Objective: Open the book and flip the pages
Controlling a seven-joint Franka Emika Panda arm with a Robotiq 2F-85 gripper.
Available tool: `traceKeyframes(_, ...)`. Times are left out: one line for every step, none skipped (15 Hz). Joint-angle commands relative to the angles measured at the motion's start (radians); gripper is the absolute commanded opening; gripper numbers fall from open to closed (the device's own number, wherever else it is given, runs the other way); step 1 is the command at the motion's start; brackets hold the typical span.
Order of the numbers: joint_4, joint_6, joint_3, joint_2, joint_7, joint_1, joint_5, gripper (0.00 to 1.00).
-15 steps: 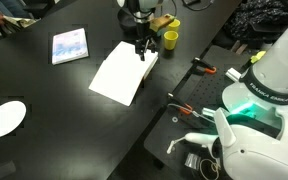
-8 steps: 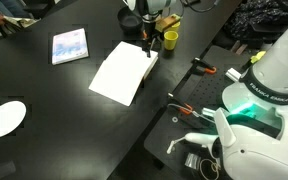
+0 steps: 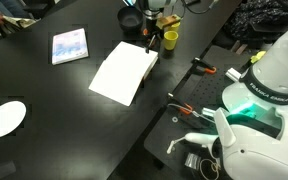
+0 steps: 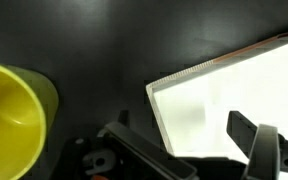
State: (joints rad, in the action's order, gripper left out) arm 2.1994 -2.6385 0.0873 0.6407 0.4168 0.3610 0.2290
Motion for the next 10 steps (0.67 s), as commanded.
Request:
traceKeyframes(-0.062, 0.019, 0.058, 0.058, 0.057, 0.07, 0.043, 1.0)
traceKeyframes(-0.067, 0.02, 0.068, 0.066, 0.063, 0.079, 0.047, 1.0)
traceKeyframes(-0.075, 0.021, 0.074, 0.076, 0.066, 0.085, 0.049, 1.0)
traceKeyframes(-0.082, 0.026, 0.083, 0.085, 0.069, 0.093, 0.053, 1.0)
traceKeyframes(-0.088, 0.031, 0.089, 0.091, 0.067, 0.097, 0.056, 1.0)
traceKeyframes(-0.089, 0.035, 0.098, 0.091, 0.067, 0.1, 0.058, 1.0)
traceKeyframes(-0.09, 0.037, 0.108, 0.09, 0.069, 0.104, 0.063, 1.0)
traceKeyframes(-0.09, 0.04, 0.115, 0.088, 0.069, 0.104, 0.065, 1.0)
traceKeyframes(-0.091, 0.047, 0.119, 0.086, 0.066, 0.101, 0.065, 1.0)
traceKeyframes(-0.09, 0.054, 0.121, 0.081, 0.064, 0.097, 0.065, 1.0)
